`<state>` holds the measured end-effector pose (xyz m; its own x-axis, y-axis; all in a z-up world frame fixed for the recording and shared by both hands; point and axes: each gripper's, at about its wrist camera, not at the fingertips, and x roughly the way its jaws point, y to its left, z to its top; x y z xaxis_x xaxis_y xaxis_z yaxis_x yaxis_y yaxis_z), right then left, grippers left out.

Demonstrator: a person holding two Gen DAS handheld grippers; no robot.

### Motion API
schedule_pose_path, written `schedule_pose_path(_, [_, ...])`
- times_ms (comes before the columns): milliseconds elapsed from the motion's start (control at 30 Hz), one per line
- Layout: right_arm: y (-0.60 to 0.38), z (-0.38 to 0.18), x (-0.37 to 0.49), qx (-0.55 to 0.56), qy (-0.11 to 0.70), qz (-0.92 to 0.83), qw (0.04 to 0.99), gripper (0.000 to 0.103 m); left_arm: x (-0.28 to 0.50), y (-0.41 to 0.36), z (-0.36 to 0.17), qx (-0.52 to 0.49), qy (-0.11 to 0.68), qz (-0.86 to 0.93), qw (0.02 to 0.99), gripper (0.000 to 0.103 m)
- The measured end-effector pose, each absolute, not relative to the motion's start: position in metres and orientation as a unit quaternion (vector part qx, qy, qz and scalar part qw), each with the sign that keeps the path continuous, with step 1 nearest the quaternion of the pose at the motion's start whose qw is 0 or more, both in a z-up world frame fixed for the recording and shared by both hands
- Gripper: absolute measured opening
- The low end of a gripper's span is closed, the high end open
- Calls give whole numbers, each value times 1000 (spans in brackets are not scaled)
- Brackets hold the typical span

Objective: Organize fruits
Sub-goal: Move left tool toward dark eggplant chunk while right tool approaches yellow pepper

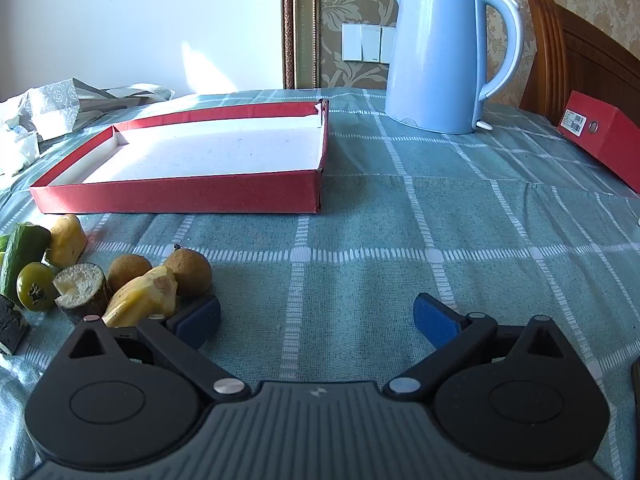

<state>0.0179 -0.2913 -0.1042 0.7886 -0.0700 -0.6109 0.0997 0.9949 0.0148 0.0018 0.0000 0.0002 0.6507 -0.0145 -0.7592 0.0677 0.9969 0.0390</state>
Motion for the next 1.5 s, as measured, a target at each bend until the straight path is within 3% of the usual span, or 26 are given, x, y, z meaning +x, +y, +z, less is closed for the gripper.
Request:
schedule_pose_path(800, [-293,-102,18,23,323,-43,945,103,1,6,-6,32,416,-20,909,103])
schedule_pose_path(1500, [-289,-65,-13,-10,270,-35,962,103,6,14,-10,31,422,-15,906,103])
